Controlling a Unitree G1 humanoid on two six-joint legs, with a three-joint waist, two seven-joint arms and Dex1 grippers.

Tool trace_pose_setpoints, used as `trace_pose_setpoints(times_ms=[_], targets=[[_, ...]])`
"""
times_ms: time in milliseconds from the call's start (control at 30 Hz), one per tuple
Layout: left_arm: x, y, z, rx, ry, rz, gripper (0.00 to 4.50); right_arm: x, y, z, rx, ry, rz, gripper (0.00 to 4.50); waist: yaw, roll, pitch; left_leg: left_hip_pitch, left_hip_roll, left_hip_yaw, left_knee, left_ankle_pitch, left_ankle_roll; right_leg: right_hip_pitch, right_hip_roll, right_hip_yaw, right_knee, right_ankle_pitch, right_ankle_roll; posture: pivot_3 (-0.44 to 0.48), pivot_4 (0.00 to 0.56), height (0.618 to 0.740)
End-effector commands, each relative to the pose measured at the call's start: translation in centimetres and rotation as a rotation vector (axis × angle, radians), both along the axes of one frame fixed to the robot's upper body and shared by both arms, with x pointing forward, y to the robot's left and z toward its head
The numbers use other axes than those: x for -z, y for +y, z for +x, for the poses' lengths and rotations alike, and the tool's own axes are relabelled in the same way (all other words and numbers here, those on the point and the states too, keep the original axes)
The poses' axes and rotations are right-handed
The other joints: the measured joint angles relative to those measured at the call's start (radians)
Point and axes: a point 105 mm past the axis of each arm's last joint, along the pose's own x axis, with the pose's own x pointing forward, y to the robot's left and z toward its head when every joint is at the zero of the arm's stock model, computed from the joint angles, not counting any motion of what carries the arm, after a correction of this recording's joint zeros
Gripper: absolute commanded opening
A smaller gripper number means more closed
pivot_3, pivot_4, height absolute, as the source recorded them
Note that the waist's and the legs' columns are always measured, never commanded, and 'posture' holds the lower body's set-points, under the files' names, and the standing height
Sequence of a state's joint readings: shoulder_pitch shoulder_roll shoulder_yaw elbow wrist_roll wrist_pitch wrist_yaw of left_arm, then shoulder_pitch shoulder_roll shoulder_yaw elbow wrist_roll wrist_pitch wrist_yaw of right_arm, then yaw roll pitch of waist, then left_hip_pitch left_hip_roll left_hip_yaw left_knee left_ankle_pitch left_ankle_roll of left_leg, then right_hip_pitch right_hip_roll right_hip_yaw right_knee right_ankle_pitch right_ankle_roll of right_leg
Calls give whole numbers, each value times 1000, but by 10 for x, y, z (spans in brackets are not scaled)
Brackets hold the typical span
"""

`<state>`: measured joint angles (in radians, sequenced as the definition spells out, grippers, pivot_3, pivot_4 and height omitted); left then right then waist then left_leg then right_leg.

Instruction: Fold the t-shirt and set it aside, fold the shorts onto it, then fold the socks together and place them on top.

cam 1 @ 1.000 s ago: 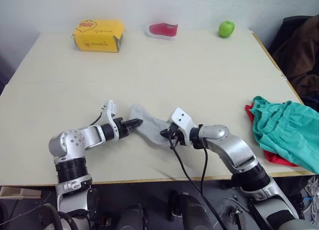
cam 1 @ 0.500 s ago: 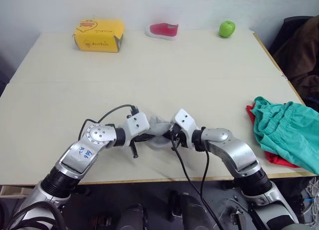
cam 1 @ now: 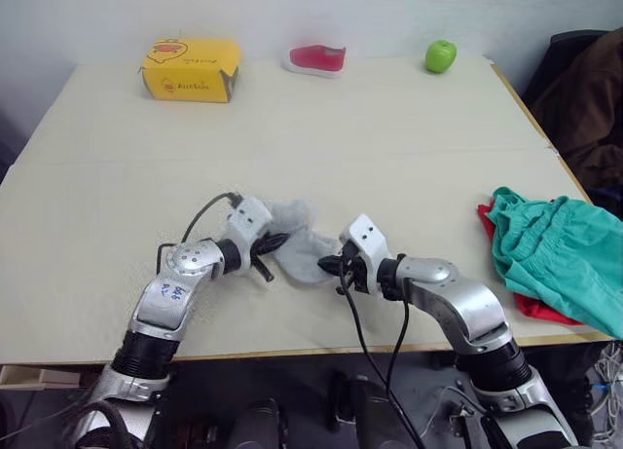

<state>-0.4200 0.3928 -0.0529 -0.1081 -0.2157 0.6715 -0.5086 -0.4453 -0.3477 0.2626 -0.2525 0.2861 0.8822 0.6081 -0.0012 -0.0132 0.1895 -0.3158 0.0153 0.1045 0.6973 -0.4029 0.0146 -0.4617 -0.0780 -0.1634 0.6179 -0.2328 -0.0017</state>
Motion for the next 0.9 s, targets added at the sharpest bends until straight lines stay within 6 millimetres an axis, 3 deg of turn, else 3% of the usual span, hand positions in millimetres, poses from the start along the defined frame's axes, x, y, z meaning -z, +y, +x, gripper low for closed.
trace_pose_setpoints(times_ms=[33,267,467,667,833,900], targets=[[-6,20,7,-198,78,-198,43,15,0,-3,-2,47,-31,0,1,0,0,0,0,0,0,0,0,0,0,0,0,0,0,0,150,740],[-15,11,-9,-80,-96,-40,43,15,2,-5,-28,50,-42,0,-2,0,0,1,0,0,-1,0,-1,0,0,0,0,0,0,0,150,740],[-9,3,-17,62,-301,224,43,15,3,-5,-35,49,-45,0,-2,0,0,0,0,0,-1,0,-1,0,0,0,-1,0,0,0,150,740],[10,-25,-36,392,-526,520,43,14,2,-3,-31,52,-40,0,-1,0,0,0,0,0,-2,0,-1,-1,0,0,-5,0,0,0,150,740],[31,-27,-42,574,-589,721,43,7,-4,-3,10,73,2,0,1,1,-1,1,0,1,-2,-1,0,0,0,0,-6,0,0,0,150,740],[37,-27,-40,598,-600,761,43,-7,-17,-3,43,56,16,0,3,3,-2,1,0,1,-3,-1,0,0,-1,0,-6,0,0,0,150,740]])
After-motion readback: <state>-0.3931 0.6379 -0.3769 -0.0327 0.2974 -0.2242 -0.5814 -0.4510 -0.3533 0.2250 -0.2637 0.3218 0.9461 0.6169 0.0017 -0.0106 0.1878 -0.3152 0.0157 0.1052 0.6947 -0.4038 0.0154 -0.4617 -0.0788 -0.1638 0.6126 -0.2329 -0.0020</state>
